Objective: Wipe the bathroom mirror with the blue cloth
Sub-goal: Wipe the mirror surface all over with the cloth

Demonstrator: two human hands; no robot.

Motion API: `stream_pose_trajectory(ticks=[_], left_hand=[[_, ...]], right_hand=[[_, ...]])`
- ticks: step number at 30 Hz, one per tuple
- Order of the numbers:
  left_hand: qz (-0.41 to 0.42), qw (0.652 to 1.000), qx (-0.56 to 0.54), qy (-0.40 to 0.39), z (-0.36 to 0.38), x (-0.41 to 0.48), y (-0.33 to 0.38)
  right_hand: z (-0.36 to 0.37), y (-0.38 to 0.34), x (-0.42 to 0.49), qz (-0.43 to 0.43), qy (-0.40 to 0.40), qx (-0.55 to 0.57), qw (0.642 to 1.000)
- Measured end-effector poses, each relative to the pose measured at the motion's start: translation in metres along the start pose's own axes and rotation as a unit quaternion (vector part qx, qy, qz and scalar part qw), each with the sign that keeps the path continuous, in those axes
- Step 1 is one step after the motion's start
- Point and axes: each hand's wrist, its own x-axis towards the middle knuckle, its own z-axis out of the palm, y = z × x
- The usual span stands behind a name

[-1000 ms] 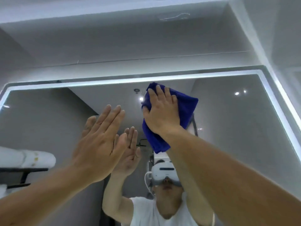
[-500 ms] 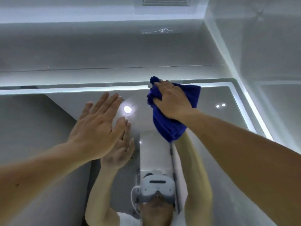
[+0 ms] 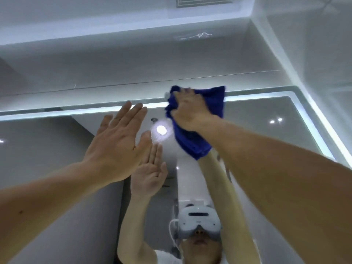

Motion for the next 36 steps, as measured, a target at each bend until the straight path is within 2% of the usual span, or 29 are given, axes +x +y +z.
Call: stream_pose_trajectory(ticks=[4,6,8,10,13,16,20,22,25,28,36], left_hand=[[0.001,1.0,-0.011,-0.005,0.002,0.001,0.011],[-0.008,1.0,-0.006,-0.01,0.004,0.004,0.016],[-0.015,1.0,-0.003,-0.018,0.007,0.01,0.022],[-0.017,1.0,-0.004,-0.024,0.011,0.018,0.031],[-0.011,0.999,-0.007,-0.029,0.015,0.027,0.042],[-0.003,0.999,-0.016,-0.036,0.017,0.027,0.05],[0.008,0.998,-0.029,-0.048,0.02,0.019,0.059],[0.014,0.998,-0.032,-0.049,0.02,0.018,0.065],[0.017,0.998,-0.059,-0.025,0.019,0.015,0.075],[0.014,0.997,-0.078,-0.022,0.019,0.011,0.09],[0.036,0.995,-0.072,-0.067,0.017,-0.006,0.113]], right_hand=[[0.015,-0.05,-0.025,-0.137,-0.024,0.082,0.987],[0.017,-0.048,-0.052,-0.21,-0.025,0.091,0.973],[0.016,-0.027,-0.071,-0.245,-0.036,0.072,0.966],[0.003,0.013,-0.072,-0.203,-0.041,0.068,0.976],[-0.024,0.085,-0.058,-0.058,-0.039,0.063,0.996],[-0.039,0.145,-0.061,0.061,-0.007,0.057,0.996],[-0.044,0.164,-0.058,0.139,0.018,0.05,0.989],[-0.044,0.153,-0.062,0.133,0.013,0.061,0.989],[-0.031,0.134,-0.097,0.031,0.024,0.093,0.995],[-0.023,0.119,-0.142,-0.026,0.03,0.118,0.992],[-0.005,0.061,-0.258,-0.053,-0.031,0.109,0.992]])
